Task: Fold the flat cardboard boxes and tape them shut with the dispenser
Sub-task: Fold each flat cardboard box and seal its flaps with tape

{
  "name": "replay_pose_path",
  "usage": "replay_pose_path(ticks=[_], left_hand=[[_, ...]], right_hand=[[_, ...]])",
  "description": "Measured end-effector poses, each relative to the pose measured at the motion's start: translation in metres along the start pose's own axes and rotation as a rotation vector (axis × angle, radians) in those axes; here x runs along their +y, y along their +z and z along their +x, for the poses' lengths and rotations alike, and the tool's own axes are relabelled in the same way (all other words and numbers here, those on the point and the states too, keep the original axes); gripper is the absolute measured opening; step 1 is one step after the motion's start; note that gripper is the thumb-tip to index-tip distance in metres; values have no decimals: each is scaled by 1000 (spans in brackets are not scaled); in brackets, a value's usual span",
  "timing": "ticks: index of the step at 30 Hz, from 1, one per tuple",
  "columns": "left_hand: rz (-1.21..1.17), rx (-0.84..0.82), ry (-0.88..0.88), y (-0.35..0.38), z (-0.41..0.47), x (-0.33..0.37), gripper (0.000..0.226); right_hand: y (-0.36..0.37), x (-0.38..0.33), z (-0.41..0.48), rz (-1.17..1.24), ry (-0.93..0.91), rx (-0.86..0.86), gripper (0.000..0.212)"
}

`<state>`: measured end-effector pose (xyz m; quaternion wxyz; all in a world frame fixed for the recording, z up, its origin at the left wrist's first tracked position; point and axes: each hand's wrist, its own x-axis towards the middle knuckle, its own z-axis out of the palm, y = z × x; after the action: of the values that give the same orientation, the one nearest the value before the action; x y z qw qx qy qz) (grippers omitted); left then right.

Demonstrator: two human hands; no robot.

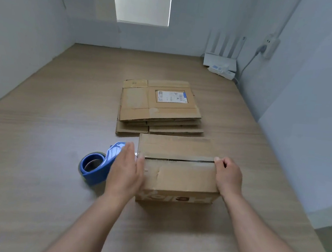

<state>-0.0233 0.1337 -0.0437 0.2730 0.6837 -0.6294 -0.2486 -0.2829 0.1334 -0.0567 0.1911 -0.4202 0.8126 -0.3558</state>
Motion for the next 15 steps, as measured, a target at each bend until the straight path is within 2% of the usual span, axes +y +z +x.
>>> replay_pose_path(ticks=[2,5,9,12,13,15], left_hand=[[-85,-78,-104,18,-3,19,40],[-126,-82,-243,27,1,28,46],[-8,-115,-391,32,10,31,68],[120,-109,-437,36,15,34,82],[145,-103,-447,38,15,35,84],[185,-83,-474,41,16,37,88]], right_hand=[[0,0,0,-5,-8,-6,35],[1,0,1,-16,-7,-5,33],[0,0,1,-32,-11,-9,37],[-3,-6,-2,-183,-27,-64,37],[-4,-11,-4,-269,-25,-93,46],[-1,-24,-10,-446,15,-167,81]])
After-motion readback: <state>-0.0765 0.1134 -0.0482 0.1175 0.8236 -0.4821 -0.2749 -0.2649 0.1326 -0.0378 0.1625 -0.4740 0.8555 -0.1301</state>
